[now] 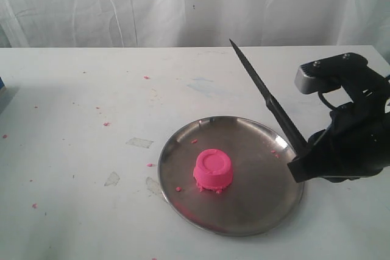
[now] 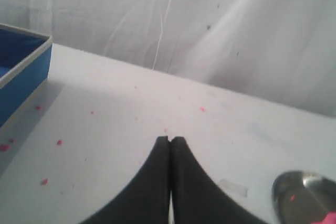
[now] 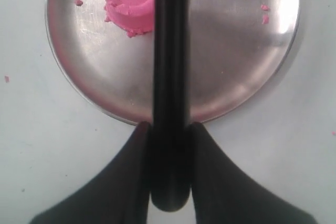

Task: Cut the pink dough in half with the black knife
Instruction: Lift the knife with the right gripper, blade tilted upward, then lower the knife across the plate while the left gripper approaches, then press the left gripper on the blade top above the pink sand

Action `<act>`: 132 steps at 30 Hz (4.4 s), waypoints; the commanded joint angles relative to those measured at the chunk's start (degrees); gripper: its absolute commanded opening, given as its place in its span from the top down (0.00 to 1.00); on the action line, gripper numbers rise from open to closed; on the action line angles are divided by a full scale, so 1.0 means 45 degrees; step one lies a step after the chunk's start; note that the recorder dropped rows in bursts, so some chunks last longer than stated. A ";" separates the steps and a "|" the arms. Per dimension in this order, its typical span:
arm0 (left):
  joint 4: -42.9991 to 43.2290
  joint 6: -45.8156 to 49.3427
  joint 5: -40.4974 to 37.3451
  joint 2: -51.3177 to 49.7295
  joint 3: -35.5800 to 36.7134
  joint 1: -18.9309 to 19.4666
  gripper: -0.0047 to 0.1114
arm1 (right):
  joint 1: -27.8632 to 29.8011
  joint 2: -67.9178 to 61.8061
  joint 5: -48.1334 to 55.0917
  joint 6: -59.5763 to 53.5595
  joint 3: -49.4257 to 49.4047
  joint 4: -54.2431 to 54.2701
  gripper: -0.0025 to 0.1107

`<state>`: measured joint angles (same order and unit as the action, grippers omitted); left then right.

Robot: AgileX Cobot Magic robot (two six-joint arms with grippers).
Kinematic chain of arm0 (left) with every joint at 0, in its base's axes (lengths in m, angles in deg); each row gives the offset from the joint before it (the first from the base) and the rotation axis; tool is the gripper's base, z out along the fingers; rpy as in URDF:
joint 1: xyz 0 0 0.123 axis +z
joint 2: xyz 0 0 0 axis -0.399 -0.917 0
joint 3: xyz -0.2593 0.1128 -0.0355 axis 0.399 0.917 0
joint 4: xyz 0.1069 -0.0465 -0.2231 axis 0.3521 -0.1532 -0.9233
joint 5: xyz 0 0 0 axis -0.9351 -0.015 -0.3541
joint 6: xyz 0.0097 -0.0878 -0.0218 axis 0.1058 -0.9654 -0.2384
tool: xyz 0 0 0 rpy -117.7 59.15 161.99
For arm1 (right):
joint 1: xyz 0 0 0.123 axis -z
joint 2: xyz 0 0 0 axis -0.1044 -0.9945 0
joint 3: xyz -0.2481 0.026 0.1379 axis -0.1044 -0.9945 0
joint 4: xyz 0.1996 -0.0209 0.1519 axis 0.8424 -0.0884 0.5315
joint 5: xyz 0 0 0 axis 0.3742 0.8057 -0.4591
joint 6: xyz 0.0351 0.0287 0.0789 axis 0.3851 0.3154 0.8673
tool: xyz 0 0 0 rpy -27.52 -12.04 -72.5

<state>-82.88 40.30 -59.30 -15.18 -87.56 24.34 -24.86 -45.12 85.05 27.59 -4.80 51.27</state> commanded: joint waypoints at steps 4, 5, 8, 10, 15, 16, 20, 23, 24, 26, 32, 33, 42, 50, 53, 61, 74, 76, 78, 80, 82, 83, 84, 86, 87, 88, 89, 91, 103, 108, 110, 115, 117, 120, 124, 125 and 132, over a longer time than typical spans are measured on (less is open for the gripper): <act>-0.0456 -0.0755 0.5209 0.0054 0.0045 -0.0080 0.96 | -0.0019 0.0090 -0.0343 -0.0201 -0.0050 0.0272 0.98; -0.0456 -0.1037 0.5815 0.0054 0.0045 -0.0080 0.96 | -0.0019 0.0071 -0.0426 -0.0201 -0.0050 0.0298 0.98; -0.0456 -0.1834 0.6182 -0.0176 -0.0285 -0.0080 0.96 | -0.0019 -0.0170 -0.0531 -0.0201 -0.0050 0.0320 0.98; -0.0277 -0.2105 0.5995 -0.0580 -0.0727 -0.0080 0.96 | -0.0019 -0.0457 -0.0531 -0.0201 -0.0050 0.0461 0.98; 0.3085 -0.2126 0.5803 -0.2303 -0.1910 -0.0080 0.96 | -0.0019 -0.1287 -0.0531 -0.0201 -0.0050 0.0606 0.98; 0.4049 -0.2273 0.5803 -0.2756 -0.2136 -0.0080 0.96 | -0.0019 -0.1455 -0.0531 -0.0201 -0.0050 0.0606 0.98; 1.0129 -0.5044 0.6061 -0.4668 -0.2914 -0.0091 0.96 | -0.0019 -0.1926 -0.0474 -0.0201 -0.0050 0.0742 0.98; 1.2958 -0.6758 0.7529 -0.6178 -0.3231 -0.0091 0.96 | -0.0019 -0.1987 -0.0373 -0.0779 -0.0028 0.1192 0.98; 1.3597 -0.6908 0.8108 -0.6716 -0.3346 -0.0091 0.96 | -0.0019 -0.1987 -0.0220 -0.1213 -0.0028 0.1337 0.98; 1.4461 -0.6904 0.8814 -0.7787 -0.3578 -0.0091 0.96 | -0.0019 -0.1987 0.0037 -0.1774 -0.0028 0.1596 0.98; 1.6479 -0.6937 0.9324 -1.1283 -0.4402 -0.0349 0.96 | -0.0057 -0.1987 0.0502 -0.2360 -0.0028 0.1670 0.98; 1.6696 -0.6972 0.9492 -1.1762 -0.4475 -0.0539 0.96 | -0.0116 -0.1987 0.0530 -0.2448 -0.0028 0.1619 0.98; 1.8190 -0.6746 1.0860 -1.5876 -0.5734 -0.3289 0.96 | -0.1012 -0.2833 0.0991 -0.2312 -0.0028 0.0533 0.98; 1.7642 -0.5957 1.1268 -1.9210 -0.7350 -0.3805 0.96 | -0.1012 -0.3659 0.0680 -0.2445 -0.0028 0.0514 0.98; 1.7299 -0.5957 1.2275 -2.0286 -0.8038 -0.3805 0.96 | -0.1012 -0.3743 0.0512 -0.2445 -0.0028 0.0514 0.98; 1.7198 -0.6008 1.3738 -2.2344 -0.9939 -0.3805 0.96 | -0.1012 -0.3987 0.0370 -0.2591 -0.0028 -0.0082 0.98; 1.7604 -0.7009 1.4039 -2.4307 -1.1278 -0.3805 0.96 | -0.1012 -0.4080 0.0066 -0.2591 -0.0028 -0.0027 0.98; 1.7604 -0.7009 1.4039 -2.4398 -1.1472 -0.3805 0.96 | -0.1012 -0.4080 0.0035 -0.2591 -0.0028 0.0000 0.98; 1.7667 -0.7009 1.4039 -2.4511 -1.1660 -0.3805 0.96 | -0.1012 -0.4080 -0.0048 -0.2591 -0.0028 0.0025 0.98; 1.7667 -0.7009 1.4039 -2.4698 -1.1805 -0.3888 0.96 | -0.1012 -0.4080 -0.0188 -0.2591 -0.0028 0.0025 0.98; 1.7645 -0.7009 1.4039 -2.4872 -1.2037 -0.4034 0.96 | -0.1012 -0.4080 -0.0243 -0.2591 -0.0028 0.0058 0.98; 1.7594 -0.7009 1.4039 -2.5005 -1.2167 -0.4102 0.96 | -0.1012 -0.4080 -0.0243 -0.2591 -0.0028 0.0087 0.98; 1.7594 -0.7009 1.4039 -2.5072 -1.2291 -0.4186 0.96 | -0.1012 -0.4080 -0.0243 -0.2591 -0.0028 0.0087 0.98; 1.7594 -0.7009 1.4039 -2.5229 -1.2618 -0.4363 0.96 | -0.1012 -0.4080 -0.0275 -0.2591 -0.0028 0.0087 0.98; 1.7594 -0.7009 1.4039 -2.5271 -1.2781 -0.4449 0.96 | -0.1012 -0.4080 -0.0311 -0.2591 -0.0028 0.0087 0.98; 1.7594 -0.7009 1.4039 -2.5365 -1.2910 -0.4548 0.96 | -0.1012 -0.4080 -0.0384 -0.2591 -0.0028 0.0118 0.98; 1.7594 -0.7009 1.4039 -2.5433 -1.3011 -0.4665 0.96 | -0.1012 -0.4080 -0.0486 -0.2591 -0.0028 0.0118 0.98; 1.7594 -0.6959 1.4039 -2.5591 -1.3098 -0.4782 0.96 | -0.1012 -0.4080 -0.0700 -0.2591 -0.0028 0.0211 0.98; 1.7363 -0.6906 1.2565 -2.6267 -1.3155 -0.4780 0.96 | -0.1012 -0.4091 -0.0795 -0.2591 -0.0028 0.0395 0.98; 1.7308 -0.6906 1.2565 -2.6267 -1.3155 -0.4780 0.96 | -0.1012 -0.4091 -0.0259 -0.2591 -0.0028 0.0395 0.98; 1.7308 -0.6906 1.2565 -2.6267 -1.3155 -0.4780 0.96 | -0.1012 -0.4091 -0.0202 -0.2423 -0.0028 0.0213 0.98; 1.7308 -0.6906 1.2565 -2.6267 -1.3155 -0.4780 0.96 | -0.1012 -0.4091 -0.0335 -0.1835 -0.0052 -0.0250 0.98; 1.7308 -0.6906 1.2565 -2.6267 -1.3155 -0.4780 0.96 | -0.1012 -0.4091 -0.0335 -0.1828 -0.0052 -0.0351 0.98; 1.7308 -0.6906 1.2565 -2.6267 -1.3155 -0.4780 0.96 | -0.1012 -0.4091 -0.0388 -0.1828 -0.0052 -0.0396 0.98; 1.7553 -0.6937 1.2472 -2.6267 -1.3155 -0.4780 0.96 | -0.1012 -0.4091 -0.0415 -0.1828 -0.0052 -0.0396 0.98; 1.7681 -0.6937 1.2399 -2.6267 -1.3155 -0.4780 0.96 | -0.1012 -0.4091 -0.0443 -0.1828 -0.0052 -0.0396 0.98; 1.7742 -0.6937 1.1992 -2.6267 -1.3155 -0.4780 0.96 | -0.1012 -0.4091 -0.0169 -0.1853 -0.0052 -0.0076 0.98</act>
<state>-3.61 9.20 -5.32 -133.60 -146.53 3.10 -29.30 -63.57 83.87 19.24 -4.80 50.48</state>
